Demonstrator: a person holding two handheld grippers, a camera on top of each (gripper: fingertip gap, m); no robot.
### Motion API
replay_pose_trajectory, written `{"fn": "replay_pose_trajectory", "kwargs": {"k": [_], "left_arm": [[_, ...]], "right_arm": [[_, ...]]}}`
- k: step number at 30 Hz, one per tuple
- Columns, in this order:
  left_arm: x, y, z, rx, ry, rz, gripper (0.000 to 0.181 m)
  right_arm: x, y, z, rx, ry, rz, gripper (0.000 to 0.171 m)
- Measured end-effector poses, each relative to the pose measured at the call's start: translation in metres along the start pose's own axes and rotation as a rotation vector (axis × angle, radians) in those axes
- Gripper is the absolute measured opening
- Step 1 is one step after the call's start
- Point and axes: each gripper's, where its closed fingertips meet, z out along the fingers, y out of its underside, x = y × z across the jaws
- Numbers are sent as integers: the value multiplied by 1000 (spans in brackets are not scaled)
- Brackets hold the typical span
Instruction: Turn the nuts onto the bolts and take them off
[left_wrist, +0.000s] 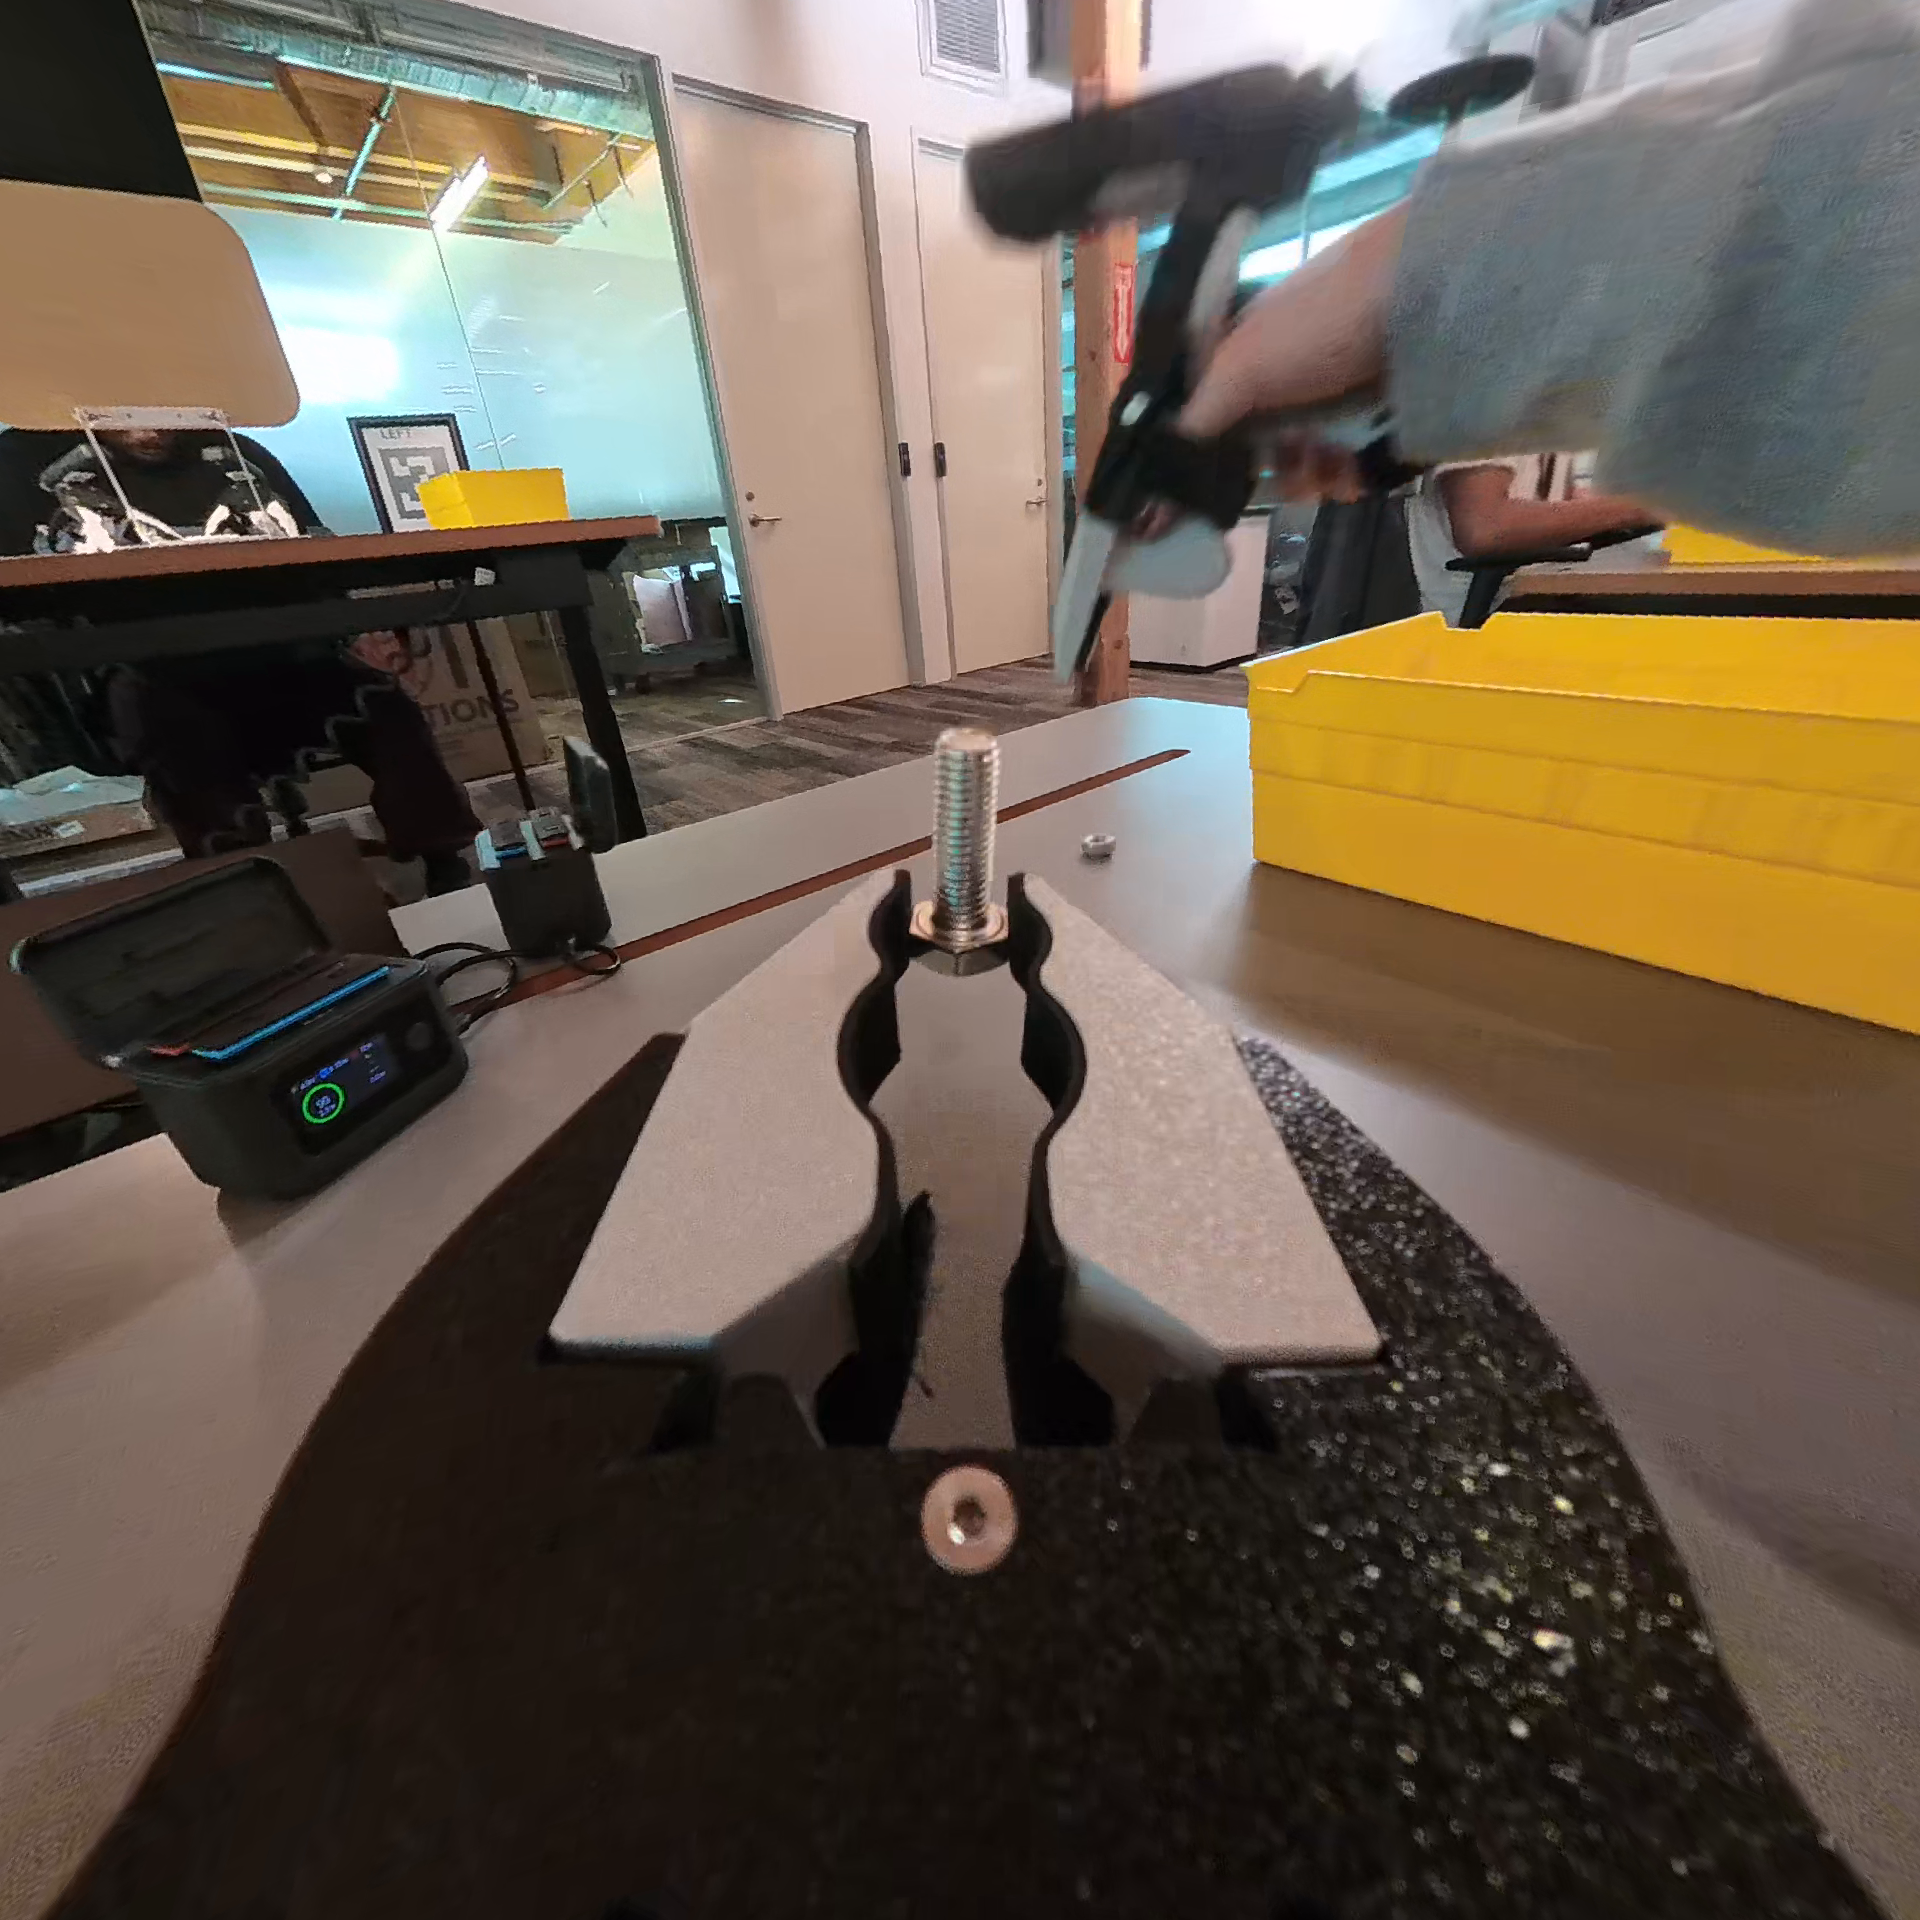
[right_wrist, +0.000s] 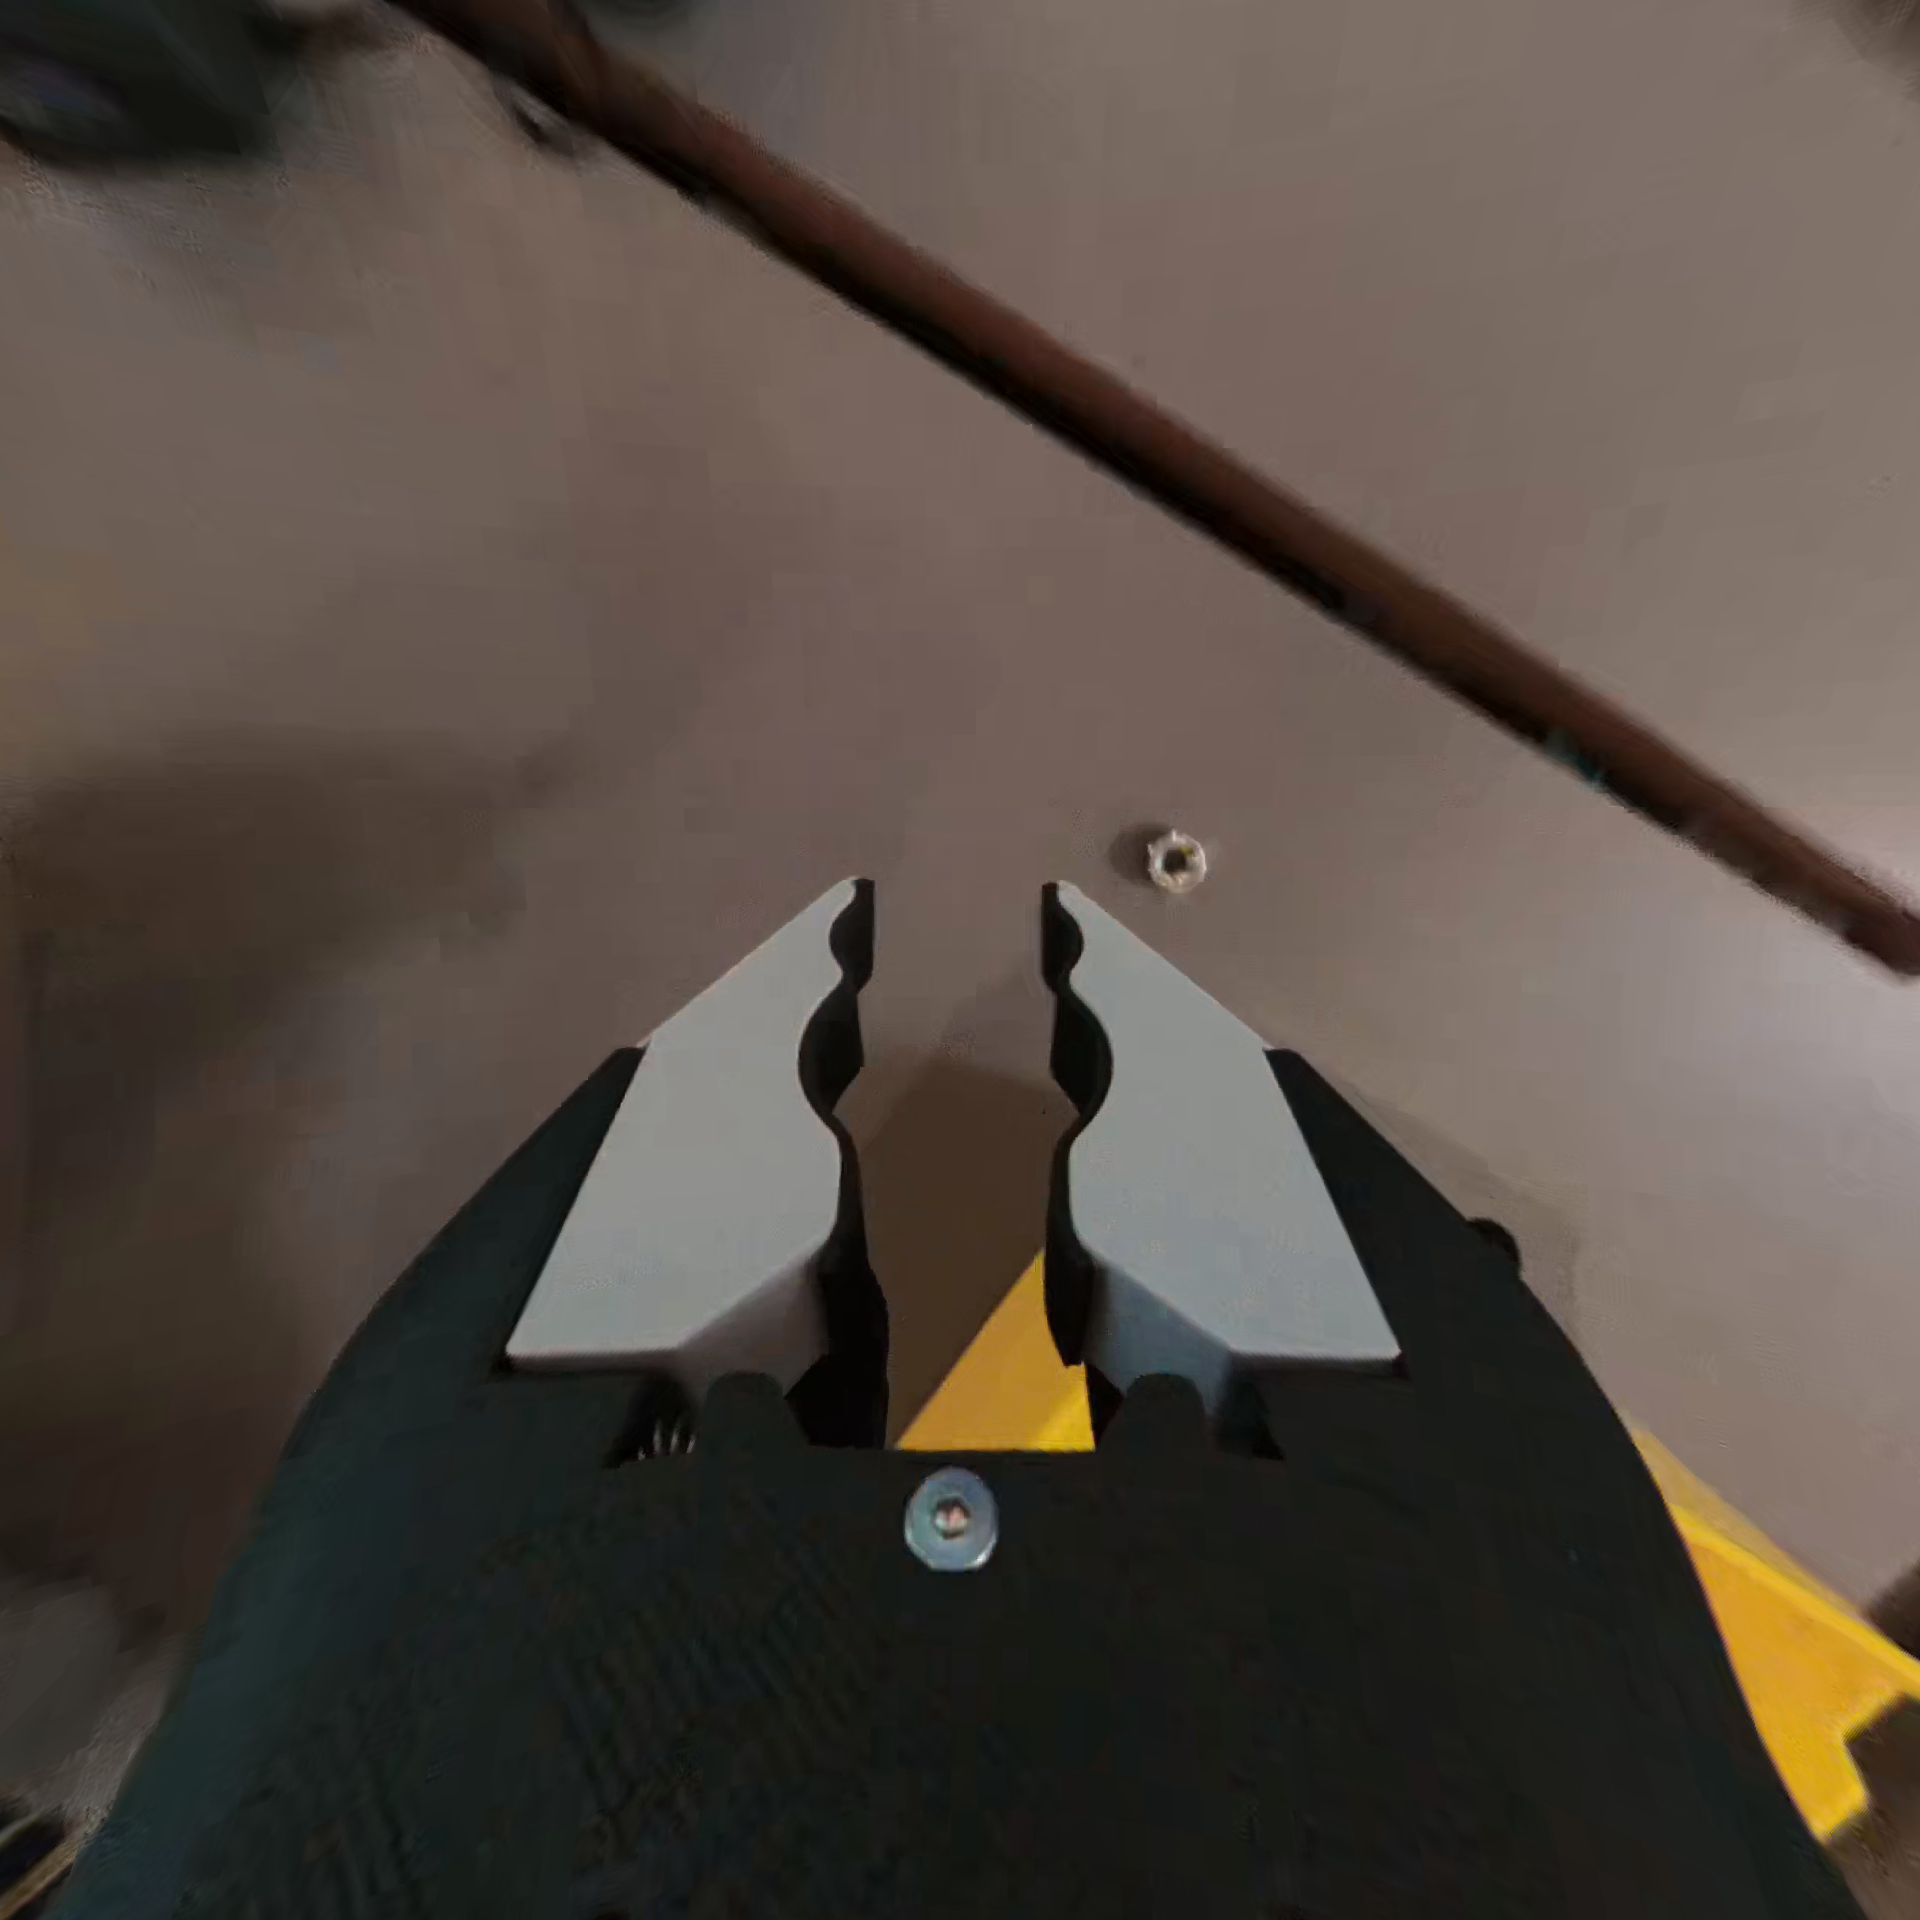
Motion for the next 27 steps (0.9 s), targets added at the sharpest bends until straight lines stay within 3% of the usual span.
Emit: {"fn": "replay_pose_trajectory", "kwargs": {"k": [1, 5, 11, 17, 21, 27], "left_arm": [[1, 0, 0, -1, 8, 3, 16], [2, 0, 0, -3, 14, 7, 16], [-1, 2, 1, -6, 11, -17, 16], [1, 2, 2, -5, 21, -16, 16], [-1, 1, 1, 2, 17, -30, 16], [-1, 1, 1, 0, 17, -28, 16]], "right_arm": [[15, 5, 16, -88, 19, 34, 38], [58, 17, 62, -282, 101, 110, 39], [83, 41, 83, -444, 103, 205, 38], [86, 48, 84, -466, 79, 154, 35], [93, 45, 83, -440, 112, 126, 25], [92, 47, 86, -427, 95, 171, 26]]}}
